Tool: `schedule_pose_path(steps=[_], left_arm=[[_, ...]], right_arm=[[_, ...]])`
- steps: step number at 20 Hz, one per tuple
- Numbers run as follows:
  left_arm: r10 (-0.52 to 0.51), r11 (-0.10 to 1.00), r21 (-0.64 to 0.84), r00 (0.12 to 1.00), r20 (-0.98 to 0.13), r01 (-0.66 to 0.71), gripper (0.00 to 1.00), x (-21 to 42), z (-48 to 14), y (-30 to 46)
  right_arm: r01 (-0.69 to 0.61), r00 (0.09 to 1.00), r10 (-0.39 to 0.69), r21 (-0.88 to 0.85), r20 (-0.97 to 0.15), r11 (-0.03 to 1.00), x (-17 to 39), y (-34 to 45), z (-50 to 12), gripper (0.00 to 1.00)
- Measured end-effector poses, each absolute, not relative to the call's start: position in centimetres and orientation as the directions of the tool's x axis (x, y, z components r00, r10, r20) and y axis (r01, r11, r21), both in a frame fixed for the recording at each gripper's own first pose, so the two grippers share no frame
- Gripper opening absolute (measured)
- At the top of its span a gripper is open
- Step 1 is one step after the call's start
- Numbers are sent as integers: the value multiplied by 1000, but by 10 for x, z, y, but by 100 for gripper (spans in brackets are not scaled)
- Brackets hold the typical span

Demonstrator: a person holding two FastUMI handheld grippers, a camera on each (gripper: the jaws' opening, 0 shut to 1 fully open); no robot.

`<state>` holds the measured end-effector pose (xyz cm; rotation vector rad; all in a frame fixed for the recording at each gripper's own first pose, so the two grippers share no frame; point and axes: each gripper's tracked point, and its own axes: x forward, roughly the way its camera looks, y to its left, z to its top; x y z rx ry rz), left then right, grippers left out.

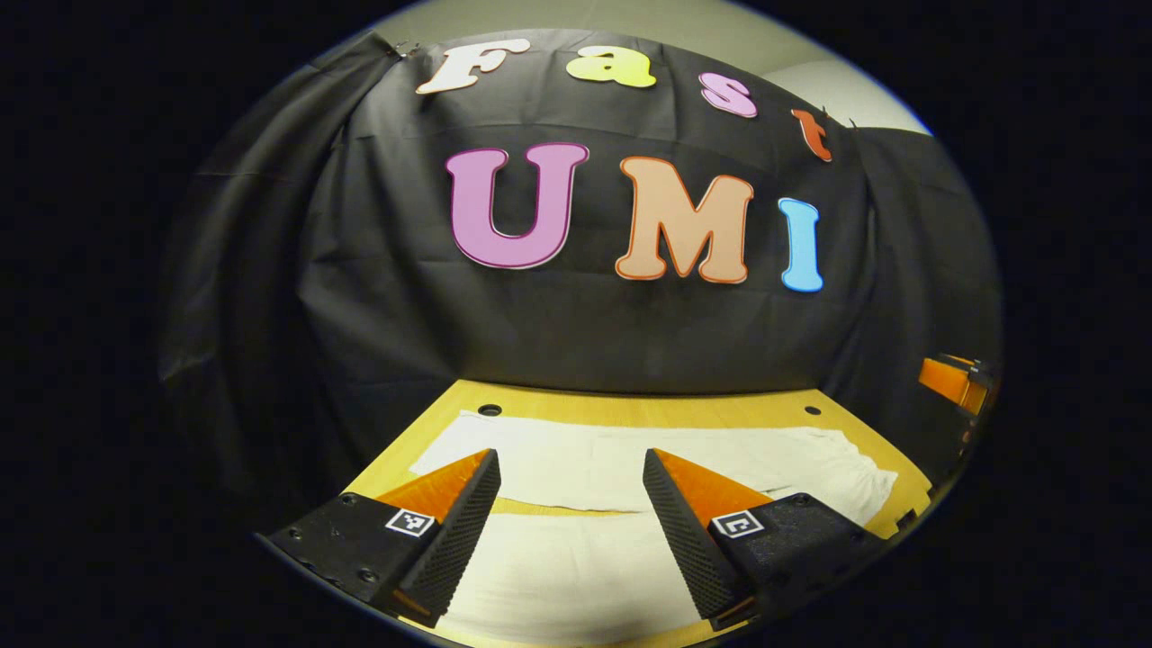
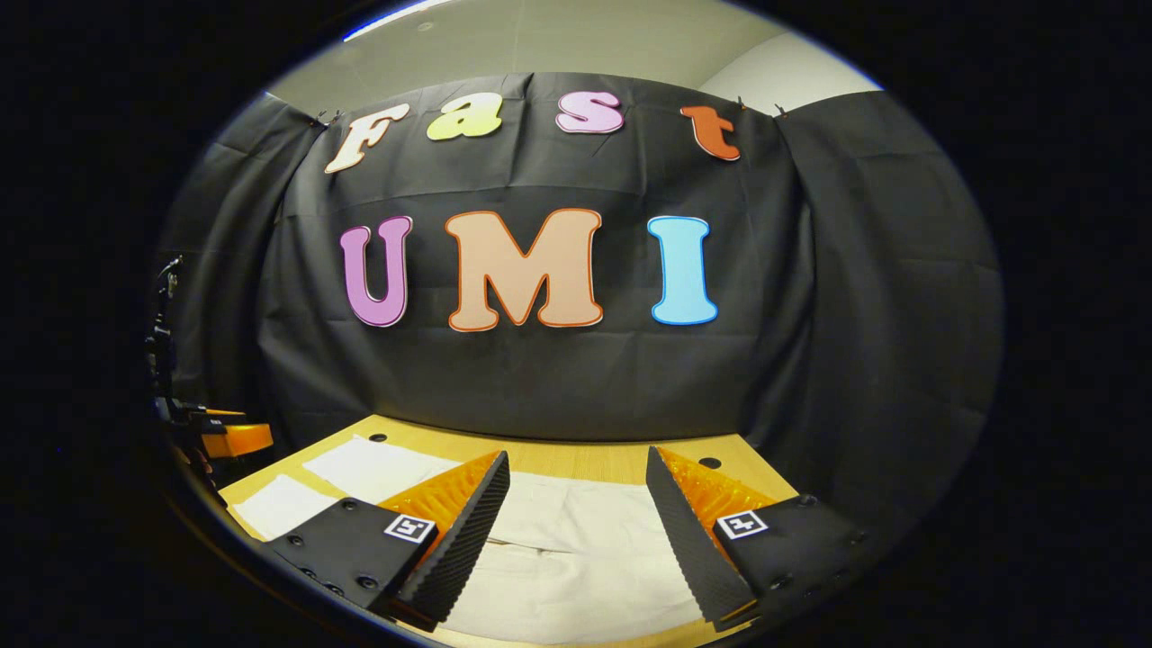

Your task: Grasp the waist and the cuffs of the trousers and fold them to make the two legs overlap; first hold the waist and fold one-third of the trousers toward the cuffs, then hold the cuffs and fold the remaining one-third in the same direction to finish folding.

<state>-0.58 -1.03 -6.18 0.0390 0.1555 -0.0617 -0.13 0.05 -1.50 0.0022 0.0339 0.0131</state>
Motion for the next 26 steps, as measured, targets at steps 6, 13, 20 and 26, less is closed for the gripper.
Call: schedule_pose_path(steps=[6, 13, 20, 26], left_arm=[[-233, 955, 93, 904, -358, 283, 95, -17, -117, -17], [-296, 832, 161, 670, -681, 531, 96, -60, -203, 21], [-220, 604, 185, 386, -896, 775, 95, -118, -260, 66], [-105, 481, 161, 239, -965, 862, 89, -138, -294, 110]], right_arm=[[-43, 998, 43, -9, -53, 999, 1, 13, -23, 98], [-47, 994, 44, -26, -102, 999, 0, 19, -41, 98], [-37, 989, 28, -60, -146, 997, -7, 17, -57, 98], [-24, 985, 14, -57, -172, 998, -9, 14, -68, 98]])
